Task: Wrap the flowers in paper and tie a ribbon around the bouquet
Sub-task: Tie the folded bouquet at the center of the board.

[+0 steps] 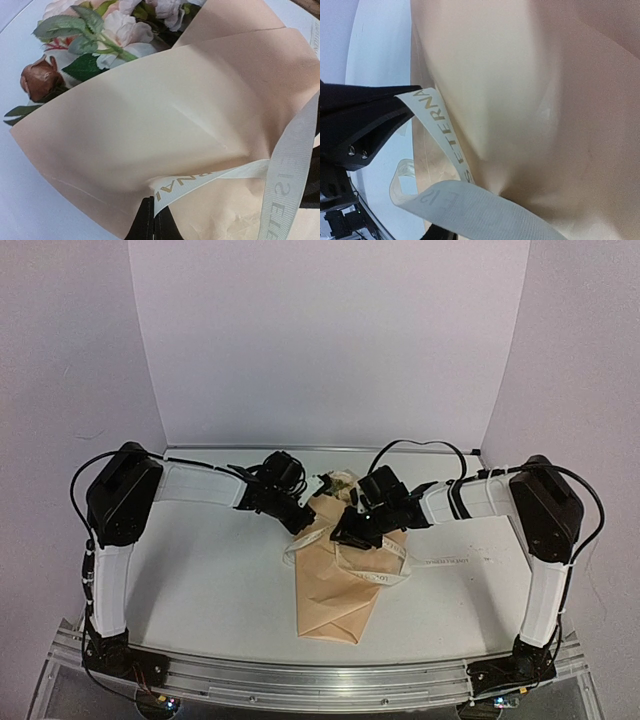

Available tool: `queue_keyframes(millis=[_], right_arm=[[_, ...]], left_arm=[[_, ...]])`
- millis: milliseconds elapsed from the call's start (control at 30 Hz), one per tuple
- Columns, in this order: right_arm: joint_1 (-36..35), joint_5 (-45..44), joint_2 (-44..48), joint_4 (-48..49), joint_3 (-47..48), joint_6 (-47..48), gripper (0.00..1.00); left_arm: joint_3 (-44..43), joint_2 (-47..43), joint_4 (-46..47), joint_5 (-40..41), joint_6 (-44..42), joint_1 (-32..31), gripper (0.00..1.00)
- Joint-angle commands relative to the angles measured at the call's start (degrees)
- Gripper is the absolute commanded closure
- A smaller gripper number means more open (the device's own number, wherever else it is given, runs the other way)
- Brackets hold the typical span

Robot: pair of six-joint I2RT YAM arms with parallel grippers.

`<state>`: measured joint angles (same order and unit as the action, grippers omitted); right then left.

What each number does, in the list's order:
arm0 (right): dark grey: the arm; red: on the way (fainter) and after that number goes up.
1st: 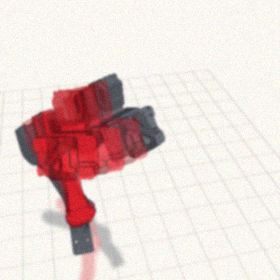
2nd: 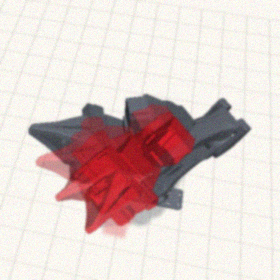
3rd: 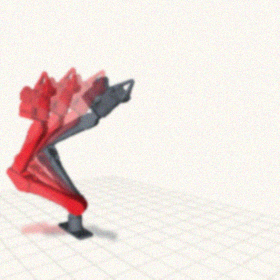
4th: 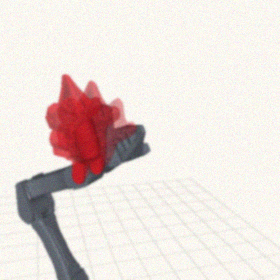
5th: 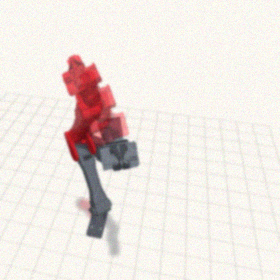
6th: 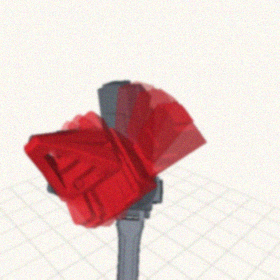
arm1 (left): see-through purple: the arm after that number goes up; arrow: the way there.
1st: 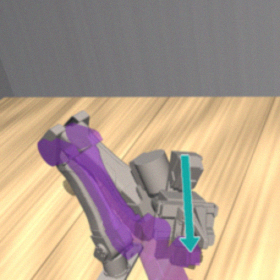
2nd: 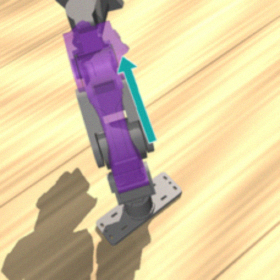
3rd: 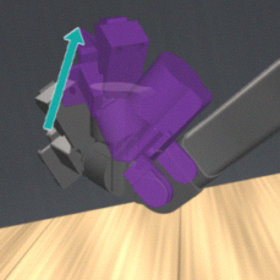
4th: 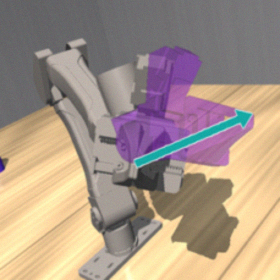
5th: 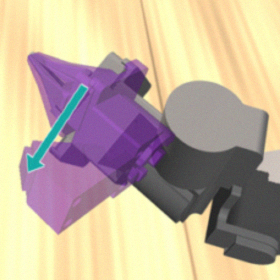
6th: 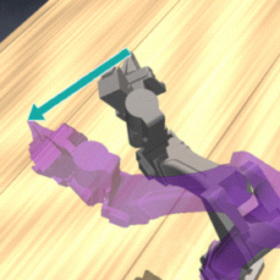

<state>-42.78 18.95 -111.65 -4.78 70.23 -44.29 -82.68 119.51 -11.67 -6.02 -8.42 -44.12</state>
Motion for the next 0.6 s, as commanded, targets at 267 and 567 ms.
queue_keyframes(millis=[267,567], right_arm=[[0.1,-1.7,17.8,-6.2,-12.5,6.0,0.41],[1.7,-10.8,30.6,-8.7,-24.6,15.8,0.21]], left_arm=[[10.0,-13.5,11.1,9.8,8.7,0.6,1.00],[12.1,-16.8,8.7,16.1,12.1,2.1,1.00]])
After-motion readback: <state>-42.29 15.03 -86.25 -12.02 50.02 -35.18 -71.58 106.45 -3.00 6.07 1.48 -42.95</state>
